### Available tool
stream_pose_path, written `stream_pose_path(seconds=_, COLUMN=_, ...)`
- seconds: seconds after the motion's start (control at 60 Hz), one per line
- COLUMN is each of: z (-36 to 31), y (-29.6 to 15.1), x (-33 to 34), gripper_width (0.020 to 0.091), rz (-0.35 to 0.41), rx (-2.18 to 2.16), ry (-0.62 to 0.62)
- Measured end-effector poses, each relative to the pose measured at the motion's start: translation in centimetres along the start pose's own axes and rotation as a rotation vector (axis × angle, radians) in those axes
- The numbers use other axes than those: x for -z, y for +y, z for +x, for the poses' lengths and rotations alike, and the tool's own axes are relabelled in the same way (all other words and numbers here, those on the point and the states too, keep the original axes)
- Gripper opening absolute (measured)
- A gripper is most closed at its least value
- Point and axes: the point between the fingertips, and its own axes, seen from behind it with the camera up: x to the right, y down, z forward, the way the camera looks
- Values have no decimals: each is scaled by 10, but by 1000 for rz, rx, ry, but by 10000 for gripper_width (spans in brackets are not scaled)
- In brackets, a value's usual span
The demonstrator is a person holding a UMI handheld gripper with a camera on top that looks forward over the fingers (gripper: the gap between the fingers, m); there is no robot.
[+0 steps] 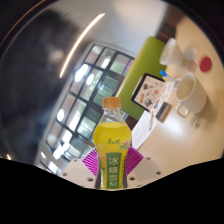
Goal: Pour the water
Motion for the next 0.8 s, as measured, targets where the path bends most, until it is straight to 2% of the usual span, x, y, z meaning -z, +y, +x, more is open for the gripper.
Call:
stream_pose_path(seconds=0.083, z=15, y=-38, x=-4, gripper_width=298, rz=46, rx=-277, ry=-37)
stream_pose_path(seconds=0.1, z=-5, y=-34, x=11, gripper_width=298, rz=60, rx=-336, ry=-24)
stream_pose_path(seconds=0.117, z=16, y=-44, x=-9, gripper_width=297, rz=68, rx=-383, ry=-41)
stream_pose_path(seconds=0.25, z=40, y=-92, x=-3, gripper_width=296, rz=178, rx=-737, ry=-90)
stream_pose_path(seconds=0.4, z=51, y=-115, x=13, gripper_width=298, rz=241, rx=-921, ry=-107)
stream_pose_path(seconds=0.567, z=64, y=-112, x=34, gripper_width=297, rz=272, rx=-1048, ry=-96)
stream_pose_path(seconds=0.8, z=33, y=-82, x=49, gripper_width=299, rz=220, rx=-1027, ry=-78)
